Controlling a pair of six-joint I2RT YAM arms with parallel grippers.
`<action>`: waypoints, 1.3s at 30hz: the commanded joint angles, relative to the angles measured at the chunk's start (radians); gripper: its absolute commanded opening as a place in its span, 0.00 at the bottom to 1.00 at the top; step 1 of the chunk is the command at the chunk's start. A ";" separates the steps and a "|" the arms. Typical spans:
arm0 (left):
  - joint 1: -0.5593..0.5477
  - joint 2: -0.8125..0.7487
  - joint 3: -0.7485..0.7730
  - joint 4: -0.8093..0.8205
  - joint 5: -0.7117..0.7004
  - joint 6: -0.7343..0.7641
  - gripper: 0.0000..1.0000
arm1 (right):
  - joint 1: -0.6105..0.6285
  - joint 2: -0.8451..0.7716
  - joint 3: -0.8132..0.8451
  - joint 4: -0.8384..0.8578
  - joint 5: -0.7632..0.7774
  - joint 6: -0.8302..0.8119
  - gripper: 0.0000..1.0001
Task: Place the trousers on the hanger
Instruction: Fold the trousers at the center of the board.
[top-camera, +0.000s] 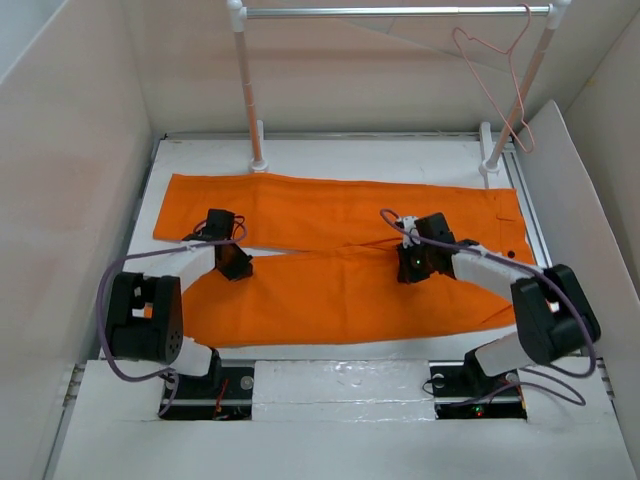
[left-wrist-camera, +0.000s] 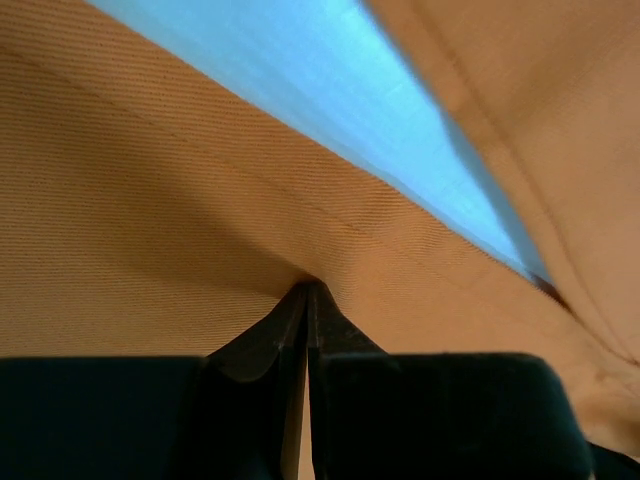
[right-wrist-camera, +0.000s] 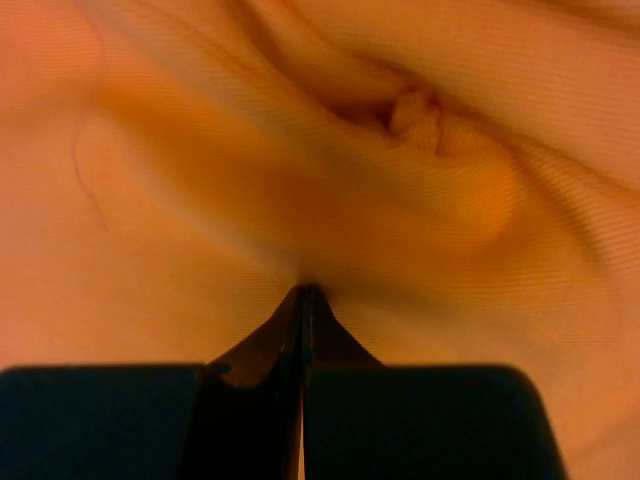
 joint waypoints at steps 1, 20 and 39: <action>0.000 0.134 0.055 0.020 -0.165 -0.007 0.00 | -0.075 0.166 0.087 0.164 -0.042 -0.015 0.00; 0.044 -0.227 0.192 -0.288 -0.371 0.006 0.61 | -0.026 -0.005 0.231 -0.056 -0.131 -0.136 0.51; 0.810 -0.284 -0.139 -0.169 -0.101 -0.083 0.59 | -0.007 -0.378 0.036 -0.182 -0.191 -0.261 0.43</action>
